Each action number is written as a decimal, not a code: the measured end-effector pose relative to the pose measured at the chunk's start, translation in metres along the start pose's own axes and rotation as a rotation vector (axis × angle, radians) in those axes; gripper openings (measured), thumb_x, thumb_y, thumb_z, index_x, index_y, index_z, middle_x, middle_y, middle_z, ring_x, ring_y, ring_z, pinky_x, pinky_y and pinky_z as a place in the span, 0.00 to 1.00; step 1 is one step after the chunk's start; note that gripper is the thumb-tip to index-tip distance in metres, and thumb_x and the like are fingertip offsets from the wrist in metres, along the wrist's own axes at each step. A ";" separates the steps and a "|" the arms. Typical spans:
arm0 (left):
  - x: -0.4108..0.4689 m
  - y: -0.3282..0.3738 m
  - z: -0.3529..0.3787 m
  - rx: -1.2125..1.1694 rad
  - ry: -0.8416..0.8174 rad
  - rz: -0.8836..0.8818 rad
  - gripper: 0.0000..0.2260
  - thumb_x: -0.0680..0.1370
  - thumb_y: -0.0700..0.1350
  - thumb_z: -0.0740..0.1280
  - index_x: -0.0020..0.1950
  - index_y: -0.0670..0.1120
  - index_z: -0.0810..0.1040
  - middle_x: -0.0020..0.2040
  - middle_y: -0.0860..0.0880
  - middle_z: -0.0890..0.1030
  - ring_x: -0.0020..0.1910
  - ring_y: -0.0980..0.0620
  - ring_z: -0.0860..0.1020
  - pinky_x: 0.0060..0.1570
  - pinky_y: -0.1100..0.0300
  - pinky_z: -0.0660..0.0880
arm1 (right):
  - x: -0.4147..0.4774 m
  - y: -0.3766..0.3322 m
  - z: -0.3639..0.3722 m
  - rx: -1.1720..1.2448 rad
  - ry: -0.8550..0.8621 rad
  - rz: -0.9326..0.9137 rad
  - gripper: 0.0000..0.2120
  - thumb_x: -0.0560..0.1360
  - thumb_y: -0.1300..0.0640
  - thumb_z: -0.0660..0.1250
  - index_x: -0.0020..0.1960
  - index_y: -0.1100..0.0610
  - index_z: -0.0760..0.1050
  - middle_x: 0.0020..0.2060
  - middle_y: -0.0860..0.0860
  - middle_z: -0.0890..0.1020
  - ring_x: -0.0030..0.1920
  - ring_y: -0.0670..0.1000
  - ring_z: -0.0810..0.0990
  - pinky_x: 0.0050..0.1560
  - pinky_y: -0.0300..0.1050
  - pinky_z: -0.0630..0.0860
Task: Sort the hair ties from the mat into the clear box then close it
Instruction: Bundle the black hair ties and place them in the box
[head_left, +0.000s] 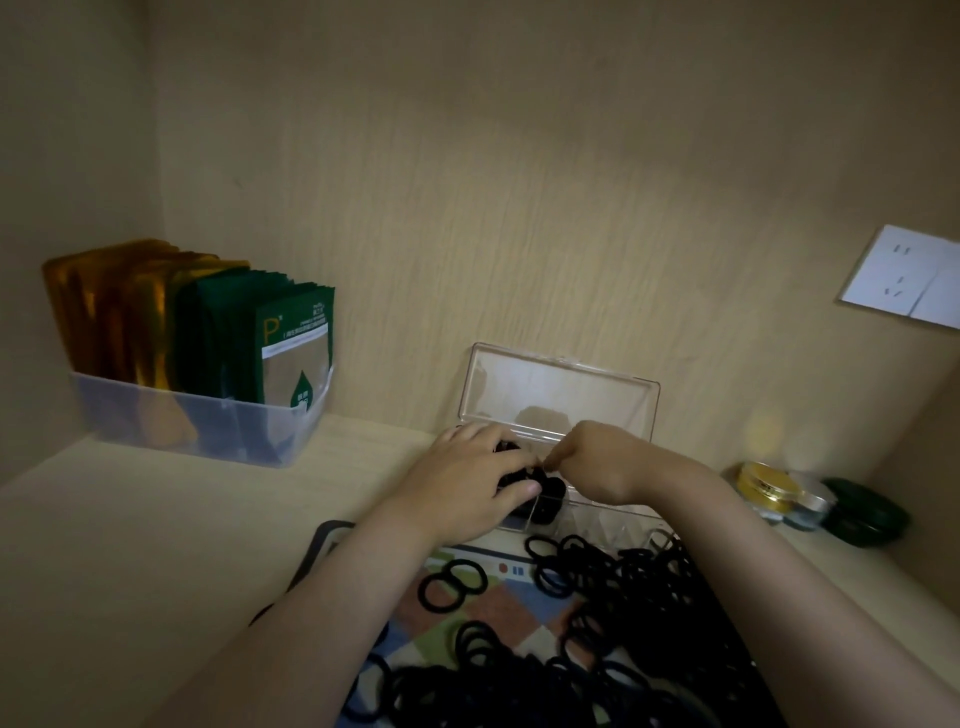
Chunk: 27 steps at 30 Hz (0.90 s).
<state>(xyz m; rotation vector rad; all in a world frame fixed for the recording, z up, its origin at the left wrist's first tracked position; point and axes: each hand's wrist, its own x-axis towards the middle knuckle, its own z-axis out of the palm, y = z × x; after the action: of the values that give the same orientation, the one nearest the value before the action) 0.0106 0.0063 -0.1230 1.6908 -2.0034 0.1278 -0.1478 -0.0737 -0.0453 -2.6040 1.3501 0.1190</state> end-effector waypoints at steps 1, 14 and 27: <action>0.000 0.000 0.000 0.010 -0.007 -0.001 0.19 0.82 0.60 0.55 0.72 0.60 0.71 0.74 0.54 0.67 0.74 0.52 0.61 0.74 0.54 0.55 | -0.003 0.001 0.000 -0.005 0.028 -0.008 0.16 0.74 0.52 0.58 0.46 0.54 0.85 0.47 0.52 0.84 0.50 0.54 0.81 0.55 0.51 0.78; -0.004 0.016 -0.006 -0.001 -0.005 0.057 0.17 0.81 0.58 0.60 0.70 0.60 0.73 0.76 0.58 0.64 0.75 0.57 0.57 0.74 0.57 0.52 | -0.029 0.022 0.022 0.036 0.167 -0.142 0.18 0.78 0.56 0.59 0.65 0.47 0.79 0.73 0.54 0.70 0.74 0.54 0.65 0.73 0.51 0.62; -0.031 0.057 -0.054 0.086 -0.151 -0.006 0.04 0.77 0.50 0.65 0.48 0.54 0.79 0.47 0.57 0.77 0.48 0.57 0.76 0.46 0.59 0.74 | -0.078 0.022 0.035 -0.025 0.173 -0.303 0.14 0.69 0.45 0.70 0.54 0.43 0.82 0.50 0.41 0.83 0.49 0.44 0.81 0.51 0.45 0.79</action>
<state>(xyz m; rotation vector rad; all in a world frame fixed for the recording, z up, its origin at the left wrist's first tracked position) -0.0235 0.0671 -0.0755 1.8079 -2.1303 0.0880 -0.2102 -0.0164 -0.0696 -2.8583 0.9888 -0.1394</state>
